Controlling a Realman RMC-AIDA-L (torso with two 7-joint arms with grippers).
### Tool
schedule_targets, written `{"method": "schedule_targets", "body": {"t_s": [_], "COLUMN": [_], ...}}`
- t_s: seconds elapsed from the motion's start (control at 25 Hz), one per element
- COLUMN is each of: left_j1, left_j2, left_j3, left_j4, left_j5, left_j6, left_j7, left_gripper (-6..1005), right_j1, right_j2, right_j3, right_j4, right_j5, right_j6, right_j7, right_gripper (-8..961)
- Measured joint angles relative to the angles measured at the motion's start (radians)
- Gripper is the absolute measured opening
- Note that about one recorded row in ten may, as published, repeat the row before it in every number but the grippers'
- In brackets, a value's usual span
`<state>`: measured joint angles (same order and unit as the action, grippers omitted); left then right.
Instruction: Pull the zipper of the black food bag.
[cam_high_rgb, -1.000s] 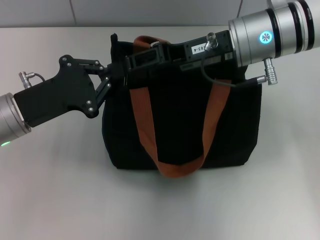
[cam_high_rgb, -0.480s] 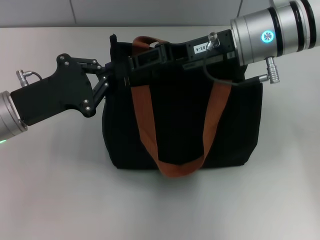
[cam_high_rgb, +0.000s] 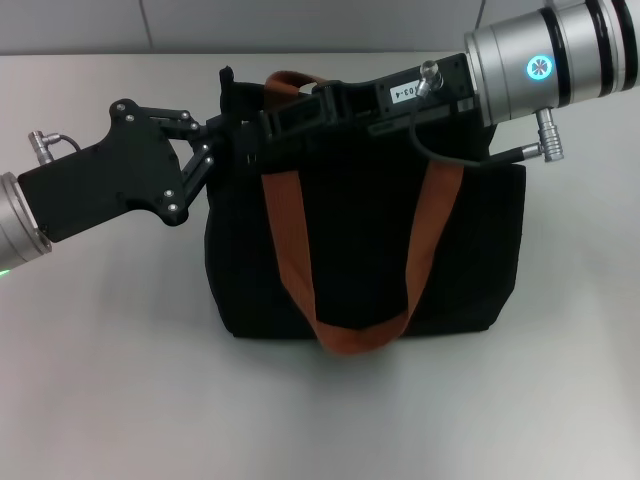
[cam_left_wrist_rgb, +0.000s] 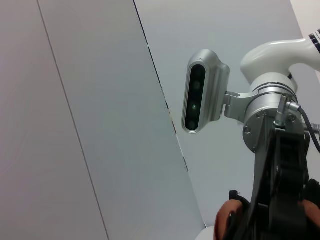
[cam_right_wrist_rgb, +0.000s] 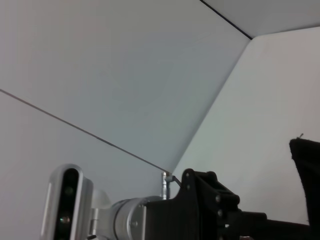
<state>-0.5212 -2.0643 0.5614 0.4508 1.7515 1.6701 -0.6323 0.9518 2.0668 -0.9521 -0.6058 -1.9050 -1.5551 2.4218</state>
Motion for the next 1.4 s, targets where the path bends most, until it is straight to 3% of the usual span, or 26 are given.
{"method": "schedule_targets", "body": {"t_s": [0.12, 0.44, 1.4], "left_j1": [-0.001, -0.002, 0.003], "left_j2": [0.0, 0.0, -0.001], "left_j3": [0.0, 0.001, 0.012], "left_j4": [0.0, 0.0, 0.014], "left_j5": [0.001, 0.002, -0.005], "left_j6": [0.001, 0.006, -0.001], "left_j7": [-0.001, -0.001, -0.012], "left_gripper": [65, 68, 76], "right_j1": [0.003, 0.007, 0.007], "right_j2": [0.003, 0.006, 0.009], "right_j3": [-0.005, -0.01, -0.036], "right_j4": [0.0, -0.004, -0.025], "right_j5": [-0.011, -0.013, -0.013], "right_j6": [0.006, 0.011, 0.036], "right_j7": [0.0, 0.001, 0.006], "right_gripper": [524, 376, 317]}}
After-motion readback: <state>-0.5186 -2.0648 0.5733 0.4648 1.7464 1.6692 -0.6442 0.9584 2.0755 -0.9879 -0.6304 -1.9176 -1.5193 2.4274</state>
